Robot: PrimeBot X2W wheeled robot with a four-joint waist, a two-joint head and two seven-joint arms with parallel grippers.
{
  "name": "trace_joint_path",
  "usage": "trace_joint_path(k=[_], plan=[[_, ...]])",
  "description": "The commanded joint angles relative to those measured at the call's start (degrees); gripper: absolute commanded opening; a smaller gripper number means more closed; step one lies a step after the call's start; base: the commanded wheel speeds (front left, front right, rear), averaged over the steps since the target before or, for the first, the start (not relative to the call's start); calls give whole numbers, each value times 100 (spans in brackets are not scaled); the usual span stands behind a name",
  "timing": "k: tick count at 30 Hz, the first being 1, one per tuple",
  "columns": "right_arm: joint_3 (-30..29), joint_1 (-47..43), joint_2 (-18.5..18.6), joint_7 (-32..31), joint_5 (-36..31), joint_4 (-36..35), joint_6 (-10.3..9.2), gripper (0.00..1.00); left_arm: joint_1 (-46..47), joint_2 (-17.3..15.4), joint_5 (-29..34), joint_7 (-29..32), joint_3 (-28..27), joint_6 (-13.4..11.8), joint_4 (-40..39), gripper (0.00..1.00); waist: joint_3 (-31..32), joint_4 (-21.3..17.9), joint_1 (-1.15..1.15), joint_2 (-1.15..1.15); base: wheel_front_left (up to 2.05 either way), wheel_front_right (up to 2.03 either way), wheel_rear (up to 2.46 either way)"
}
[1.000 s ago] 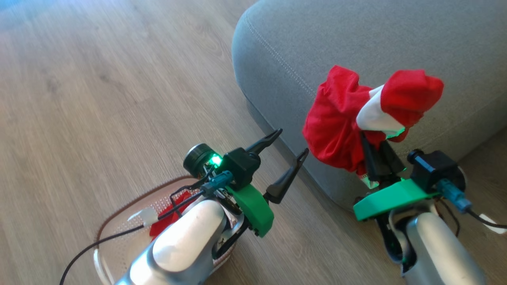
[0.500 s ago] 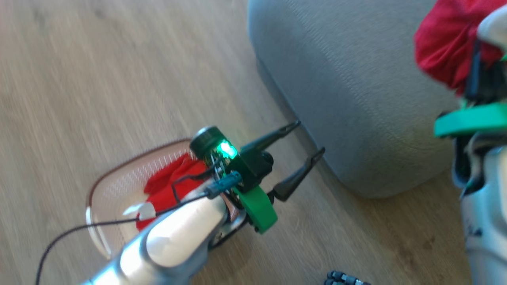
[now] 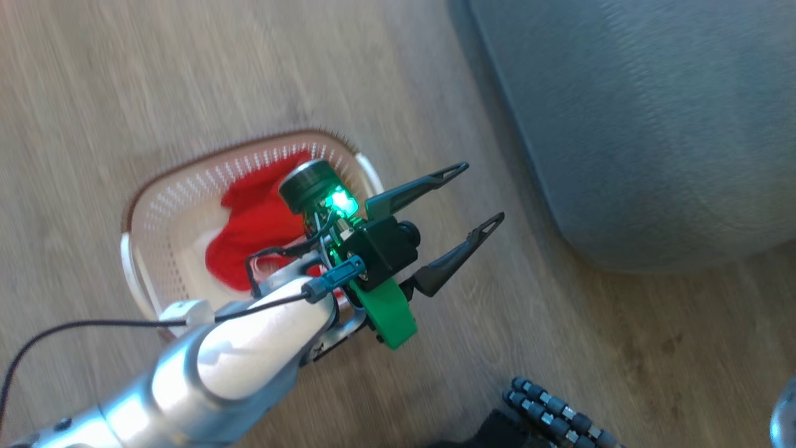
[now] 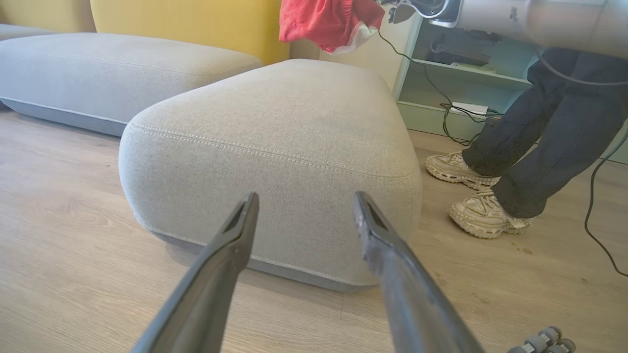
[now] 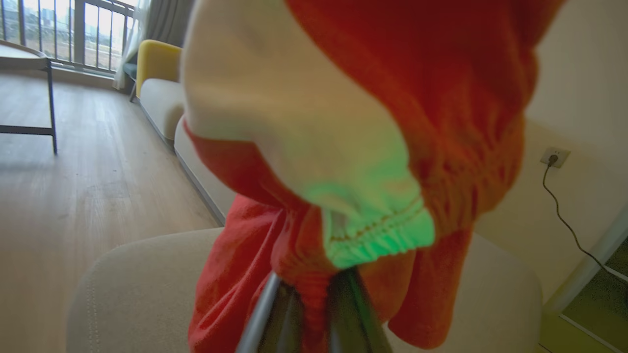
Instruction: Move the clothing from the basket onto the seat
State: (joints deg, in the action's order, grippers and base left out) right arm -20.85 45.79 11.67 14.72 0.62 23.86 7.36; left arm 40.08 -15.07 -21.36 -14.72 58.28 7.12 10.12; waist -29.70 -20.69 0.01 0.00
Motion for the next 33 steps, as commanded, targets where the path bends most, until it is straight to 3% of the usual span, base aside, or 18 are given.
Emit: trace_joint_path(k=[1, 8, 13, 24, 33], plan=[[-134, 163, 247, 28, -212, -38, 13, 0, 207, -81, -13, -28, -95, 36, -256, 100, -394, 225, -1, 0, 0, 0, 0], [-1331, 993, 422, -42, -898, 660, 13, 0, 207, -292, -66, -28, -45, 36, -434, 100, -922, 483, -1, 0, 0, 0, 0], [-2085, 1604, 430, -237, -1243, 716, 13, 0, 138, -476, -29, -28, -49, 36, -556, 100, -1232, 682, -1, 0, 0, 0, 0], [-3189, 2638, 434, -730, -1964, 385, 13, 0, -65, -669, 21, -28, -42, 36, -740, 100, -1734, 1053, -1, 0, 0, 0, 0], [-4112, 2703, 268, -842, -2368, 872, 13, 0, -180, -714, 32, -28, -142, 36, -780, 100, -1846, 1185, -1, 0, 0, 0, 0]])
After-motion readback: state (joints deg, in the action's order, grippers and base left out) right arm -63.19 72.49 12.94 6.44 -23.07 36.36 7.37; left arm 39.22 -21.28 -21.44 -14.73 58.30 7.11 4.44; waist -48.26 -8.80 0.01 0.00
